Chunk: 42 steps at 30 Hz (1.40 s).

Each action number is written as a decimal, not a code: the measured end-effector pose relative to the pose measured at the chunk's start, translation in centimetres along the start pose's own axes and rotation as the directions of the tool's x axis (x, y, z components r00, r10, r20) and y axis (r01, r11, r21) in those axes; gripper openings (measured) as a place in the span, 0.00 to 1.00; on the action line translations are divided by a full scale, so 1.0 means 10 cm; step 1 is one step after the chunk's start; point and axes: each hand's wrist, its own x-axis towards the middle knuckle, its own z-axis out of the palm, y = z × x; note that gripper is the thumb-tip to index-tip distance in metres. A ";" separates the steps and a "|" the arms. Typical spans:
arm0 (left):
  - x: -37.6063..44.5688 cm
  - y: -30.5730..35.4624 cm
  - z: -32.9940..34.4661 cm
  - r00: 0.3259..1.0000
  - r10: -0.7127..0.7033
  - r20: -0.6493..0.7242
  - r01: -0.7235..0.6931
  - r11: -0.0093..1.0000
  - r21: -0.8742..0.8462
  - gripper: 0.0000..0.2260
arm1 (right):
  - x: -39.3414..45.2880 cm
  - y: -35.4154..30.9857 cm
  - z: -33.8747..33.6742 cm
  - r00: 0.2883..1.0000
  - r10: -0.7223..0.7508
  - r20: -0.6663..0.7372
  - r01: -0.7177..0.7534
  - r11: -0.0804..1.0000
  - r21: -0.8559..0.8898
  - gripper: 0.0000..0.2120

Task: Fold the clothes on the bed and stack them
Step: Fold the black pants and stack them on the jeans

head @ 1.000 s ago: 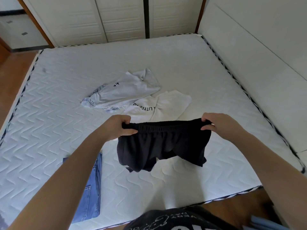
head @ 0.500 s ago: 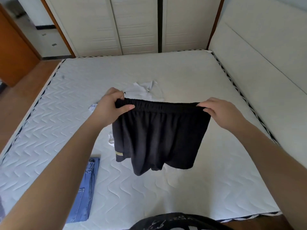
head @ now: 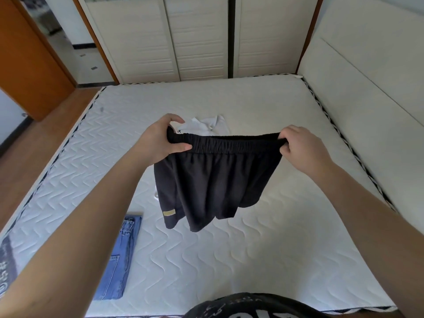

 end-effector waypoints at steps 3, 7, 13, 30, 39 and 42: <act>0.00 0.03 -0.03 0.995 -0.027 0.091 0.025 0.999 0.031 0.17 | -0.01 0.00 0.02 0.999 0.021 0.036 -0.026 0.989 0.142 0.14; -0.06 0.00 -0.05 0.960 -0.031 0.278 0.032 0.999 0.000 0.12 | -0.02 -0.02 0.03 0.984 -0.067 0.165 0.029 0.974 0.225 0.30; -0.25 -0.06 -0.02 0.918 0.209 0.337 -0.204 0.978 -0.049 0.22 | -0.14 -0.09 0.12 0.990 -0.136 -0.025 0.138 0.958 0.251 0.22; -0.59 0.03 0.34 0.692 0.246 0.678 0.200 0.837 -0.508 0.17 | -0.34 -0.62 0.20 0.944 0.089 -0.318 0.135 0.775 0.618 0.24; -0.66 -0.08 0.65 0.747 0.069 0.662 0.344 0.812 -0.472 0.39 | -0.33 -0.65 0.27 0.900 0.242 -0.364 0.053 0.766 0.641 0.25; -0.69 -0.10 0.65 0.657 0.051 0.752 0.478 0.743 -0.469 0.40 | -0.31 -0.68 0.29 0.897 0.251 -0.364 0.055 0.754 0.655 0.24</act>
